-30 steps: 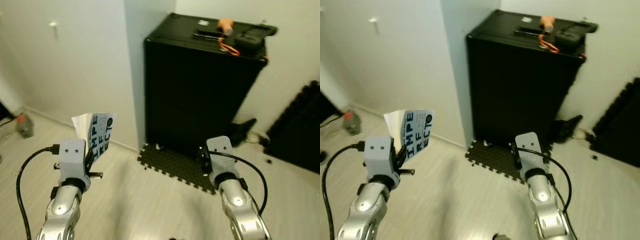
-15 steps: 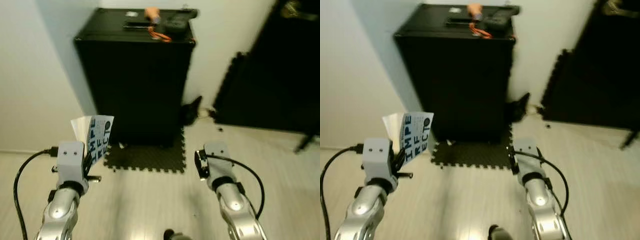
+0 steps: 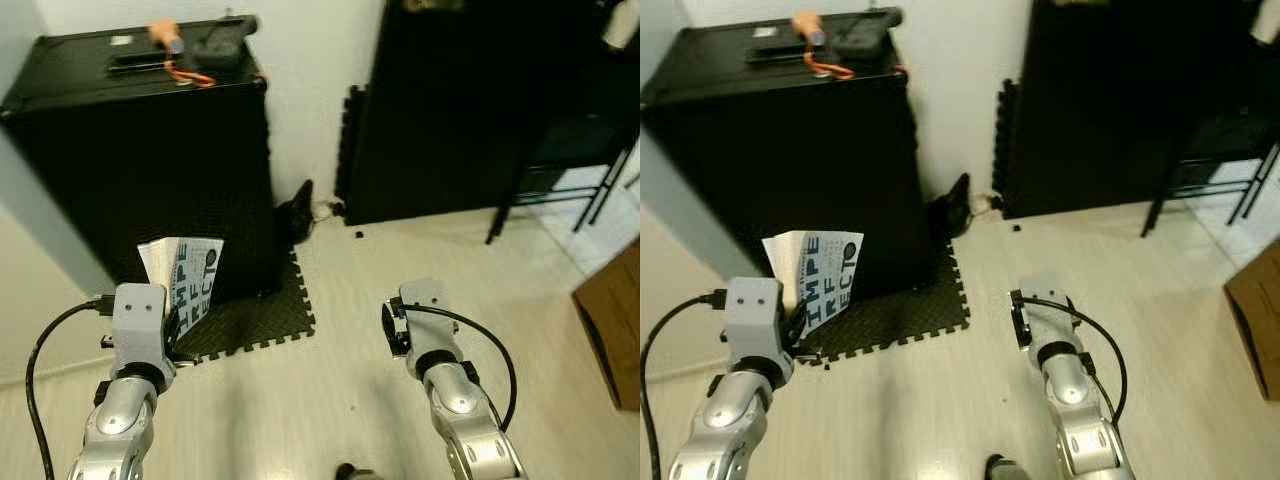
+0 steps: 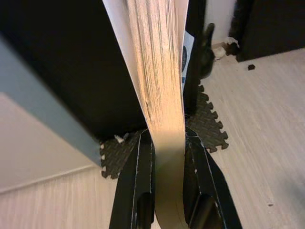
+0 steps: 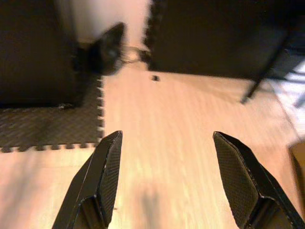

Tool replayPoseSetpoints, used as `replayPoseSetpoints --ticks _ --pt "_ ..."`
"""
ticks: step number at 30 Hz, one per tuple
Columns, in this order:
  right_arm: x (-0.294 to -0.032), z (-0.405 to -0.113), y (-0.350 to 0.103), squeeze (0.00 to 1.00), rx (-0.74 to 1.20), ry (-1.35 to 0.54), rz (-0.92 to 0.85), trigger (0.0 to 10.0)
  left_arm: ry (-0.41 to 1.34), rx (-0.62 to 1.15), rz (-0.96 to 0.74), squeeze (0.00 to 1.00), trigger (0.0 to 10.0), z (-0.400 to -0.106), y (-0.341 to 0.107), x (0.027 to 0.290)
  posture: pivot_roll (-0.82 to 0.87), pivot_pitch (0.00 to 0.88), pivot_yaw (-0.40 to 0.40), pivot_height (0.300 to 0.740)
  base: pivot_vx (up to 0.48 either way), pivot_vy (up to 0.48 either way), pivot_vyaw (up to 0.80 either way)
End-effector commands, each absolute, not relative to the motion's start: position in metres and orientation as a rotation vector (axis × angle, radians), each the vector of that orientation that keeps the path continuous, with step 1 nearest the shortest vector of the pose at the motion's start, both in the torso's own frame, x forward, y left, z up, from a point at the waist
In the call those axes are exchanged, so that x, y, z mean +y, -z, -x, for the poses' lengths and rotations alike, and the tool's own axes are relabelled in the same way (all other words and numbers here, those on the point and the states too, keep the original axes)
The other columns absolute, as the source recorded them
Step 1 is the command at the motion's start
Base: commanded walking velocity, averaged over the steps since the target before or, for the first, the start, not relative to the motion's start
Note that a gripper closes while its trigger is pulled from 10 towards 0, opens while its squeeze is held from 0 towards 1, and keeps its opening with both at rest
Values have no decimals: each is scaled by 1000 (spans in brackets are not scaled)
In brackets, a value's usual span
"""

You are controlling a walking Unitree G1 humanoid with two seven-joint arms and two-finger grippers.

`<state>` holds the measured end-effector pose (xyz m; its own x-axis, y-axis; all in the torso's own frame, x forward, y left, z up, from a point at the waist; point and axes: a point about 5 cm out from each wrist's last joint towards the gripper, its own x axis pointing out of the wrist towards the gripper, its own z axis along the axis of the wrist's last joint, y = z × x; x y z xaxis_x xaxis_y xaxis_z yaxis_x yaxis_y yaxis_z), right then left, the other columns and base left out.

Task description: Clean up the room

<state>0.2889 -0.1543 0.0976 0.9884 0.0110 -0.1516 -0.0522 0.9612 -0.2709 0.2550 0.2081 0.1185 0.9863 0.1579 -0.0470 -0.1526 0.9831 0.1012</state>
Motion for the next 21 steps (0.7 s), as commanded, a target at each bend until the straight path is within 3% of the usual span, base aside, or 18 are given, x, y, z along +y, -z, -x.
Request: replayPoseSetpoints --ticks 1,21 --pt "-157 -288 -93 0 161 -27 261 10000 -163 46 -130 0 10000 -254 -121 213 -12 150 25 740 0 0 -800" --pt "-169 -302 -93 0 147 40 218 10000 -169 88 -100 0 10000 -269 -114 204 -26 72 0 740 0 0 -800"
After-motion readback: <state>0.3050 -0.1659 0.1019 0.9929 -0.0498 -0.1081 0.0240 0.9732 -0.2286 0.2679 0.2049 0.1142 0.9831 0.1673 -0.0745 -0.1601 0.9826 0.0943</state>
